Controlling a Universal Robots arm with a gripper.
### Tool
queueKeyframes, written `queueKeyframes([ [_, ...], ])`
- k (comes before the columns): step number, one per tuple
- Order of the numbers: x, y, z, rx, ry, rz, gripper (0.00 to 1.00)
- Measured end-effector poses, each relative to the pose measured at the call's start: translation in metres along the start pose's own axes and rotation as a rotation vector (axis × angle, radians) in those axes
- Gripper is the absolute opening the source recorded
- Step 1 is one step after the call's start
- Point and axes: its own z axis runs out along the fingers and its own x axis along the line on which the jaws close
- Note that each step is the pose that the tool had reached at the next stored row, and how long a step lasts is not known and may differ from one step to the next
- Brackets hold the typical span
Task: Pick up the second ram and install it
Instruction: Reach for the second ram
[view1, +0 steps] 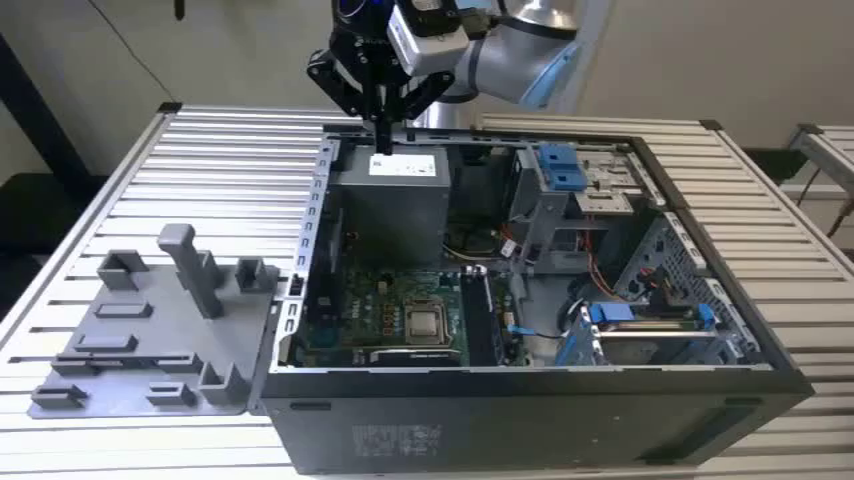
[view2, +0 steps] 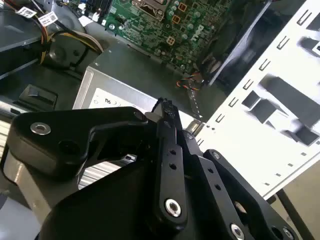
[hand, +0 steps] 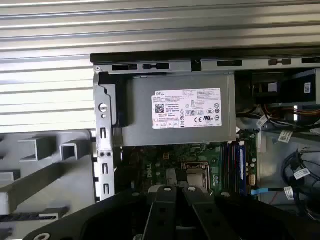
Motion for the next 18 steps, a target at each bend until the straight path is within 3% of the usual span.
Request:
queueKeyframes([
  [12,0.0001,0.0000,-0.0002,0.0000,0.0000,0.000,0.11],
  [18,0.0073,-0.0005,-0.0005,0.0001,0.0001,0.000,0.11],
])
